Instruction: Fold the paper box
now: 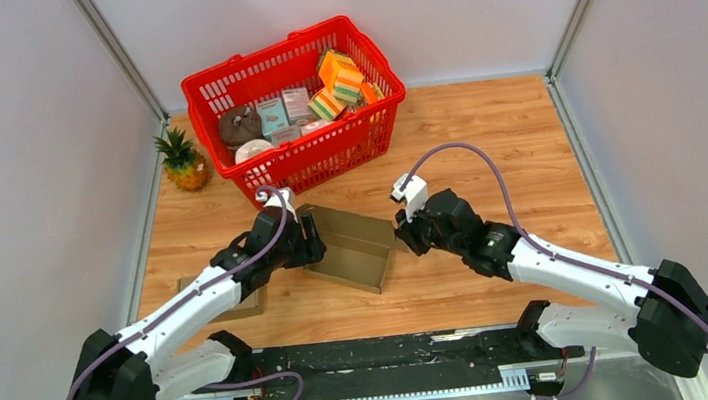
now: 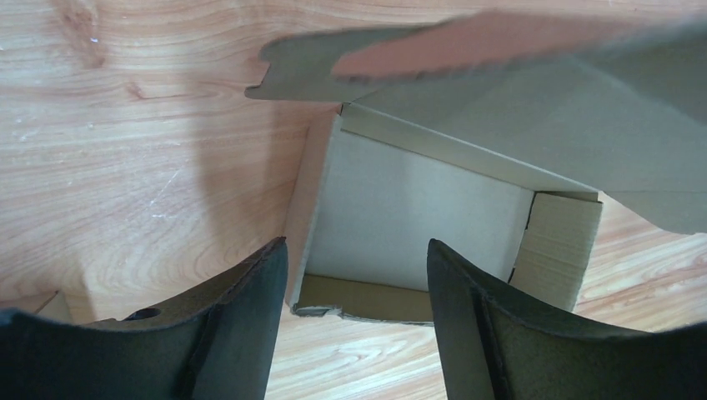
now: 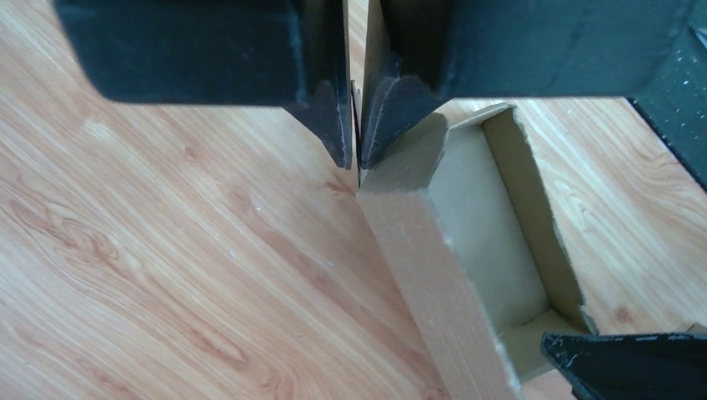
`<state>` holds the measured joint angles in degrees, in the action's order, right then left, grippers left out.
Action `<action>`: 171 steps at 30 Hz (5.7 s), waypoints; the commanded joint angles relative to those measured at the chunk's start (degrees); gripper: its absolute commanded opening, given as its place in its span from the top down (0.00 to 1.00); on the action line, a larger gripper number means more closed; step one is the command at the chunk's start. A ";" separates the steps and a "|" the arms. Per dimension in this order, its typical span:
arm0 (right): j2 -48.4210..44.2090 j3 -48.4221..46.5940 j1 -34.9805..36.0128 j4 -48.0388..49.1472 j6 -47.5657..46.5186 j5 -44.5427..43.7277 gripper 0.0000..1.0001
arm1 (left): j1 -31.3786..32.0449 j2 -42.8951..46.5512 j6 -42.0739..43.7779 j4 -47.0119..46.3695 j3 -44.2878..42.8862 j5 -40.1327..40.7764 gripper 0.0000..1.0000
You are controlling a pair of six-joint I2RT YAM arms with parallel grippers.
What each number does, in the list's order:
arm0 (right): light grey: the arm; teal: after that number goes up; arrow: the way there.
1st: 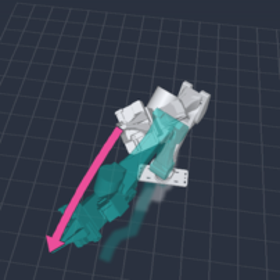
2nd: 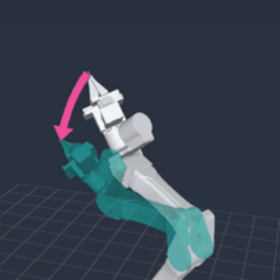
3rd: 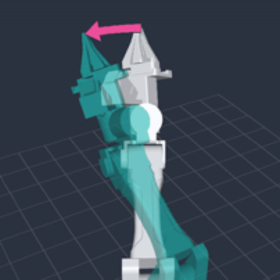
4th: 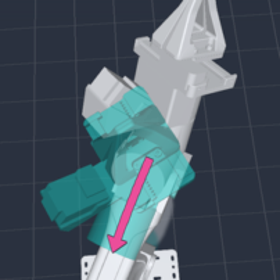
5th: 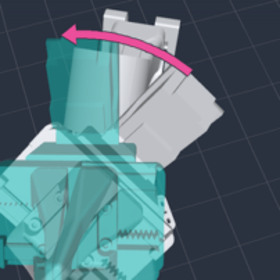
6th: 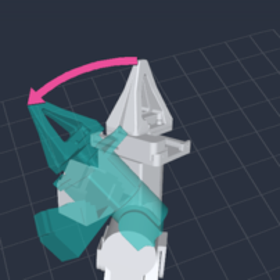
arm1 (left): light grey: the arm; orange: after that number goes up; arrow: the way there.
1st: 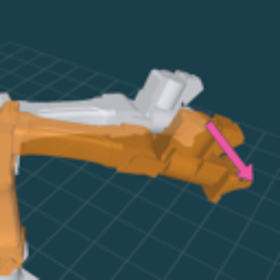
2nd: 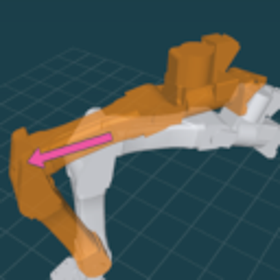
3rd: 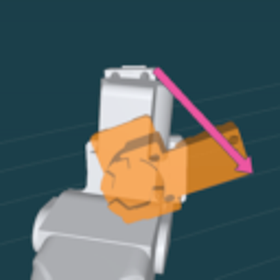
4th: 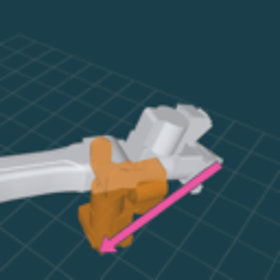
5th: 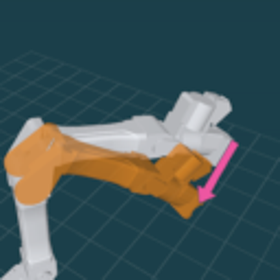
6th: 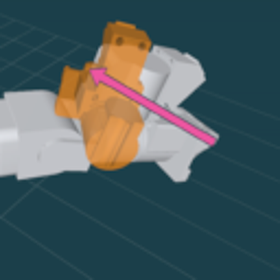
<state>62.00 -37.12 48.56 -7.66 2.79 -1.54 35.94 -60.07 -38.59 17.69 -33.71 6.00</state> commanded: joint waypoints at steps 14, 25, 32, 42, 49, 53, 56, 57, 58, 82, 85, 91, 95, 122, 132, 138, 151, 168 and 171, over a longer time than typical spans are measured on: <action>1.64 -12.09 -3.12 -18.76 14.43 -11.73 0.17 | 2.90 -9.36 -4.30 -10.14 1.72 0.15 0.64; -13.12 -4.37 -5.31 -19.77 16.21 -6.73 0.00 | 6.86 5.91 -6.42 -6.72 7.08 4.89 0.38; -11.91 -0.49 -6.37 -9.23 10.49 -1.97 0.01 | 4.15 14.28 5.16 4.89 1.29 5.87 0.27; -2.15 -1.99 -6.37 -3.33 11.10 -4.09 0.21 | 3.25 3.66 16.26 2.09 -6.97 3.85 0.37; -2.14 0.82 -6.37 4.49 6.01 -1.36 0.39 | 3.17 0.84 23.28 -0.02 -8.65 1.04 0.43; -1.36 1.88 -6.45 7.13 4.60 -0.92 0.42 | 3.17 -0.22 25.23 -0.47 -9.17 -0.72 0.52; 0.31 1.00 -6.37 6.26 4.86 -1.18 0.51 | 3.17 -0.92 25.58 -0.82 -9.18 -1.51 0.60; 0.75 0.65 -6.37 6.08 4.86 -1.18 0.53 | 3.17 -1.18 25.58 -1.08 -9.09 -1.78 0.62; 1.10 0.56 -6.37 5.64 5.21 -1.10 0.53 | 3.17 -1.27 25.58 -1.26 -9.09 -2.39 0.63; 8.05 -8.40 -5.49 -7.28 33.84 -8.91 0.96 | 3.17 -5.41 9.50 -10.21 -6.28 -9.78 0.90; 8.84 -8.67 -3.38 -9.12 38.59 -13.74 0.96 | 3.17 -4.97 9.41 -10.05 -5.14 -9.25 0.90; 10.60 -9.28 1.71 -11.50 41.77 -22.36 0.96 | 3.25 -4.09 9.32 -9.96 -3.29 -8.72 0.91; 11.92 -11.04 5.31 -13.96 42.30 -30.06 0.95 | 3.26 -3.21 9.23 -9.87 -1.80 -7.85 0.91; -0.36 1.26 17.19 -10.17 29.12 -34.09 0.29 | 3.17 26.05 5.10 11.66 3.75 -10.13 0.43; -20.84 3.73 16.75 -17.21 26.30 -13.31 0.16 | 2.90 27.12 1.33 12.28 -6.01 -12.59 0.37; -16.93 -2.77 4.58 -16.87 27.72 -4.90 0.27 | 2.73 12.12 4.92 10.08 -11.81 -13.21 0.40; 3.83 -3.76 -7.95 -12.92 22.52 10.85 0.52 | 2.82 0.66 10.64 5.87 -6.30 -8.81 0.59; 3.58 4.70 -8.74 -7.35 24.72 13.32 0.60 | 2.73 3.44 8.53 3.75 1.11 -13.29 0.51; -1.52 2.60 -8.92 -10.87 23.32 12.62 0.47 | 2.73 8.73 9.23 4.80 0.23 -13.73 0.38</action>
<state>66.02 -30.46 40.03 -15.35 27.79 10.90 38.89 -58.35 -30.04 23.11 -31.55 -6.24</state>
